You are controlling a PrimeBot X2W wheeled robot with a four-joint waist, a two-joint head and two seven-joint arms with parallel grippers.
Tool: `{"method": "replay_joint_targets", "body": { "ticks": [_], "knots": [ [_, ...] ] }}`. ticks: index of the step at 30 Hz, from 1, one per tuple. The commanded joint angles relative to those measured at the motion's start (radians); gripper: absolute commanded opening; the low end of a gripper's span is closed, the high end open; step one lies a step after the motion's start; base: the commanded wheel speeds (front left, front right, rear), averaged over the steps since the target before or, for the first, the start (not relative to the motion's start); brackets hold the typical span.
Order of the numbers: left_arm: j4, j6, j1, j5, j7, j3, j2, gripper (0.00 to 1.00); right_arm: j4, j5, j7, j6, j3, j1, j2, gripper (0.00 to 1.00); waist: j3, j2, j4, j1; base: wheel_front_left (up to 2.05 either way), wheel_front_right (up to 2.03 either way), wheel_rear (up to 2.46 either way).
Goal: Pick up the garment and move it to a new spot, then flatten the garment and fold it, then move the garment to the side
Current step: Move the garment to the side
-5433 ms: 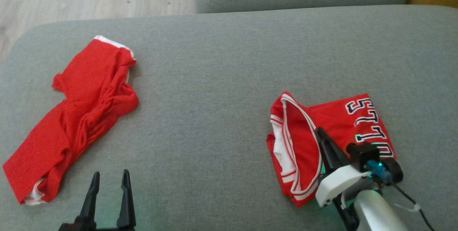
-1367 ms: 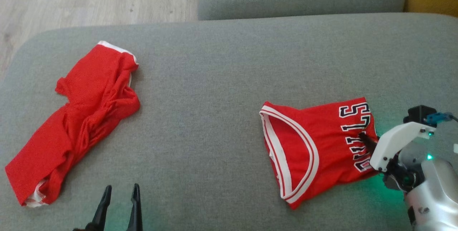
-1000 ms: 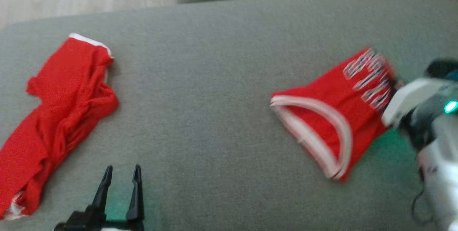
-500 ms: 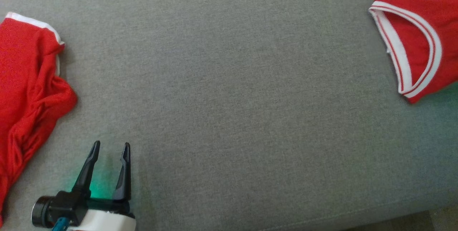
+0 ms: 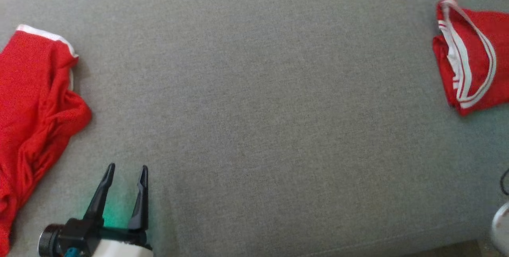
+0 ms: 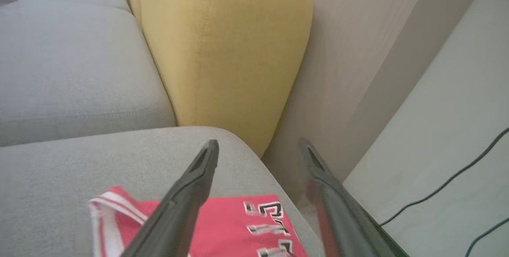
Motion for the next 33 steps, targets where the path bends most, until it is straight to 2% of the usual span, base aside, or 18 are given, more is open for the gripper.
{"method": "replay_joint_targets", "body": {
  "ticks": [1,7,12,16,21,25,33],
  "knots": [
    [-0.026,0.002,-0.005,-0.003,-0.008,0.04,-0.001,1.0,-0.037,-0.001,-0.03,0.007,0.028,-0.015,0.006,1.0,-0.018,0.0,0.006,0.0001,0.0,0.0,0.0],
    [-0.02,0.002,0.003,-0.009,-0.008,0.05,-0.044,1.0,-0.085,0.038,-0.101,0.007,0.117,0.053,0.059,1.0,-0.093,0.0,0.033,0.0001,0.0,0.0,0.0],
    [0.002,0.002,0.035,-0.014,-0.008,0.062,-0.076,1.0,-0.18,0.156,-0.113,0.007,0.231,0.181,0.115,1.0,-0.178,0.0,0.06,0.0001,0.0,0.0,0.0],
    [0.016,0.002,0.061,-0.016,-0.008,0.063,-0.095,1.0,-0.312,0.27,-0.114,0.007,0.347,0.337,0.14,1.0,-0.242,0.0,0.086,0.0001,0.0,0.0,0.0],
    [0.035,0.002,0.077,-0.017,-0.008,0.058,-0.104,1.0,-0.47,0.369,-0.114,0.007,0.464,0.555,0.156,1.0,-0.284,0.0,0.119,0.0001,0.0,0.0,0.0],
    [0.04,0.002,0.076,-0.011,-0.008,0.06,-0.106,1.0,-0.538,0.411,-0.114,0.007,0.512,0.665,0.161,1.0,-0.295,0.0,0.132,0.0001,0.0,0.0,0.0],
    [0.057,0.002,0.079,-0.001,-0.008,0.102,-0.112,1.0,-0.568,0.517,-0.114,0.007,0.6,0.9,0.163,1.0,-0.312,0.0,0.155,0.0001,0.0,0.0,0.0]
  ]
}}
